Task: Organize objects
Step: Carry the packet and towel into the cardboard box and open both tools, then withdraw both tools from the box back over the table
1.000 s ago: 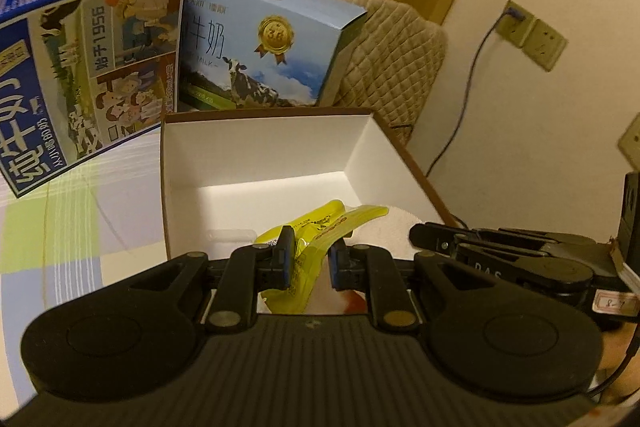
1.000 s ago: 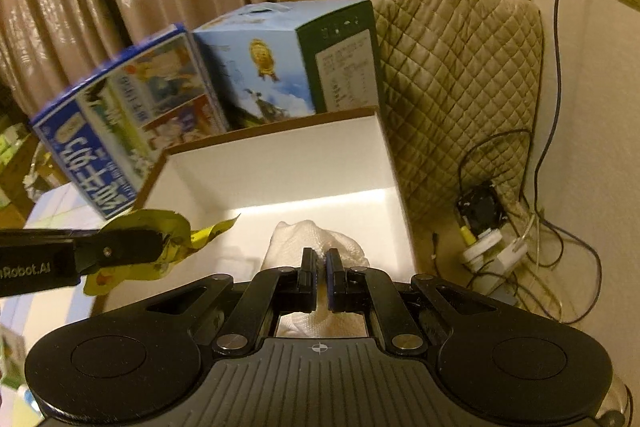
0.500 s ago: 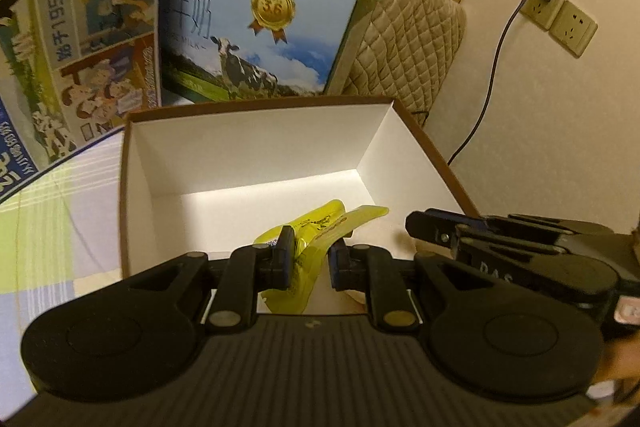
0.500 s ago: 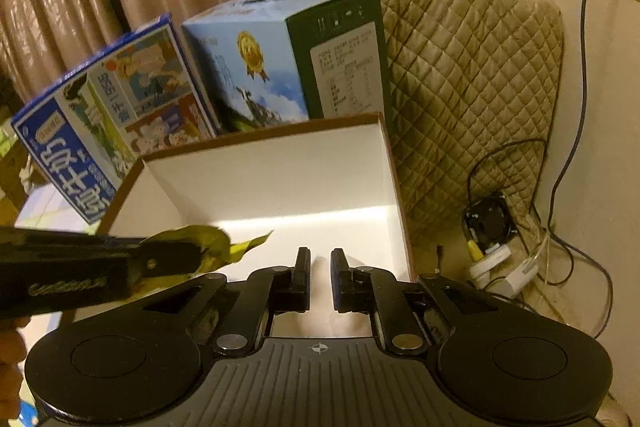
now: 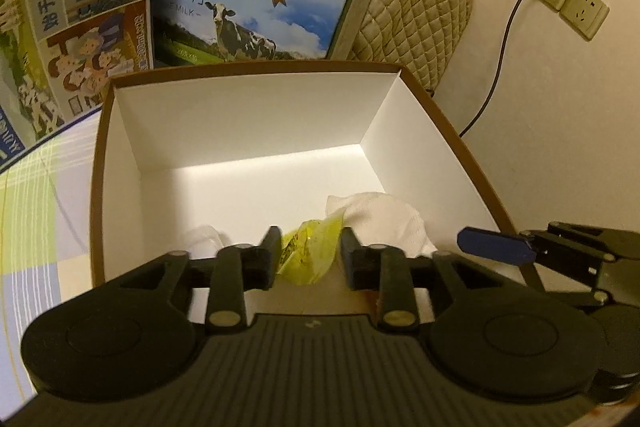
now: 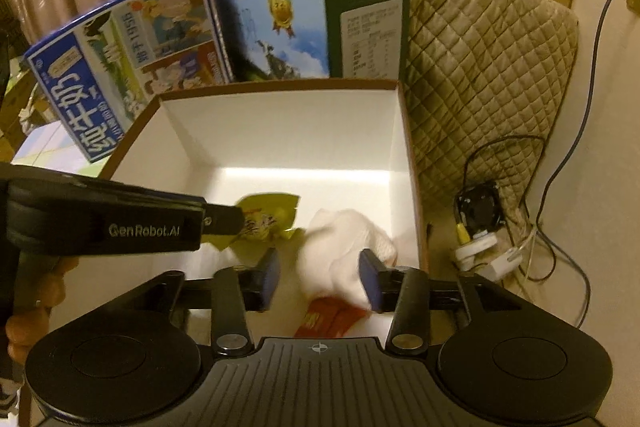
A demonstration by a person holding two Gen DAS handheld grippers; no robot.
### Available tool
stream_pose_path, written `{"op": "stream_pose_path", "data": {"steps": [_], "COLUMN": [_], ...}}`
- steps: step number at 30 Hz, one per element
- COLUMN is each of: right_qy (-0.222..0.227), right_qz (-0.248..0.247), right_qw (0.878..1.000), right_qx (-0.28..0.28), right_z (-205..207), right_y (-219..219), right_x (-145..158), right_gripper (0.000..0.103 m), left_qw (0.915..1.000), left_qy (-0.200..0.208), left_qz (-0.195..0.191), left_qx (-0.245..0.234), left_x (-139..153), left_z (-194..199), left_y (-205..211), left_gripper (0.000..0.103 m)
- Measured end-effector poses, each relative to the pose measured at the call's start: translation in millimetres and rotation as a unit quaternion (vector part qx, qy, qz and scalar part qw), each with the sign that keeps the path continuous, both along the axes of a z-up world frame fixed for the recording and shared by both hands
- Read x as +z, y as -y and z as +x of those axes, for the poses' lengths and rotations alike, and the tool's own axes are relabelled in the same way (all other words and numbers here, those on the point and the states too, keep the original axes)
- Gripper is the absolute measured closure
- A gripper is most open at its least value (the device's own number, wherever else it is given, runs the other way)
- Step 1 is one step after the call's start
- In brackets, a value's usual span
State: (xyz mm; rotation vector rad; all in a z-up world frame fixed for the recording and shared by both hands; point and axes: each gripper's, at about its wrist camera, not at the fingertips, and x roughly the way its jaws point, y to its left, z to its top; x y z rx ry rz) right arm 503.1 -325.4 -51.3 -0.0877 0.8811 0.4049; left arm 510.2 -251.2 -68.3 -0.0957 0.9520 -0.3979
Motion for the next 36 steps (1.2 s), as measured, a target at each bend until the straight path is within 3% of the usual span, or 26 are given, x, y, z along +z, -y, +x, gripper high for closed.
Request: {"op": "stream_pose_path", "data": {"steps": [2, 6, 8, 14, 20, 36], "right_qy": [-0.009, -0.022, -0.025, -0.026, -0.023, -0.015], "right_qz": [0.007, 0.023, 0.029, 0.043, 0.057, 0.075], "right_qw": [1.0, 0.999, 0.999, 0.999, 0.998, 0.997], "right_qx": [0.0, -0.007, -0.01, -0.021, -0.023, -0.024], "right_z": [-7, -21, -28, -51, -73, -137], "right_y": [2, 8, 10, 18, 21, 25], "right_x": [1, 6, 9, 19, 29, 51], "right_gripper": [0.053, 0.05, 0.049, 0.048, 0.048, 0.047], "left_qw": [1.0, 0.9999, 0.9997, 0.9997, 0.9996, 0.9986], "left_qy": [-0.001, -0.003, -0.005, 0.006, 0.014, 0.006], "left_qz": [-0.008, -0.016, -0.025, -0.022, -0.019, -0.013], "left_qx": [0.003, 0.005, 0.006, 0.006, 0.014, 0.051], "left_x": [4, 13, 20, 39, 55, 68], "left_z": [-8, -23, -32, -60, -88, -173], "left_y": [-5, -13, -18, -25, -34, -71], "left_gripper": [0.059, 0.05, 0.04, 0.027, 0.018, 0.016]}}
